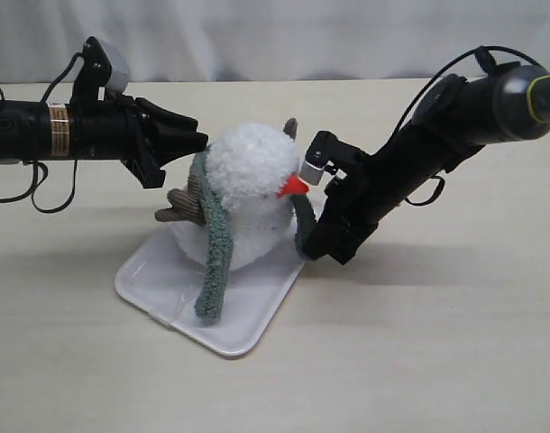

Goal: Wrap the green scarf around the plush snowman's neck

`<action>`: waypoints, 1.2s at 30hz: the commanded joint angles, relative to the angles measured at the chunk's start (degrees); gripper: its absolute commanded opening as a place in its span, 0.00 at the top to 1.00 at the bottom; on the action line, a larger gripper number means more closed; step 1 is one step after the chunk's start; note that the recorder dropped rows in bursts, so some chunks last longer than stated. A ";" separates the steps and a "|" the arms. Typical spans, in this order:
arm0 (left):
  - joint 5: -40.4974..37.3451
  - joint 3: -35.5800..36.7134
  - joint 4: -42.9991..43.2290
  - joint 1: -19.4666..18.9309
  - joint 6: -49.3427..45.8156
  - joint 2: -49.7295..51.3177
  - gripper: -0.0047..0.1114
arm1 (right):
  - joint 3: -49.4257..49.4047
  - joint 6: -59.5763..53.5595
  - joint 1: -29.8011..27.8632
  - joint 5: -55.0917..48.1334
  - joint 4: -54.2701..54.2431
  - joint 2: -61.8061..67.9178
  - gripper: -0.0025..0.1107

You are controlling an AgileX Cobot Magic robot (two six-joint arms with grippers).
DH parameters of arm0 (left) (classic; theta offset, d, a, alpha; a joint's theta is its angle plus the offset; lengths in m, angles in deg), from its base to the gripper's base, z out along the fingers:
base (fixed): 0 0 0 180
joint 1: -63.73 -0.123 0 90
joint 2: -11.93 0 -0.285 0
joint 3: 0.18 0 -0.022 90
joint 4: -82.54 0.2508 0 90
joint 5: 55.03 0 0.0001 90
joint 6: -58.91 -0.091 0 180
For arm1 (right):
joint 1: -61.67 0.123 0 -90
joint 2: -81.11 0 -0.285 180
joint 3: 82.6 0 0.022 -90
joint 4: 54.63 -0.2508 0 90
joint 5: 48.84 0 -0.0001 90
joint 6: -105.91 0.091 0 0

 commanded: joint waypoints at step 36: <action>12.13 -0.05 -4.80 4.54 1.65 -8.33 0.96 | 1.86 0.70 0.03 0.30 -6.39 3.10 0.85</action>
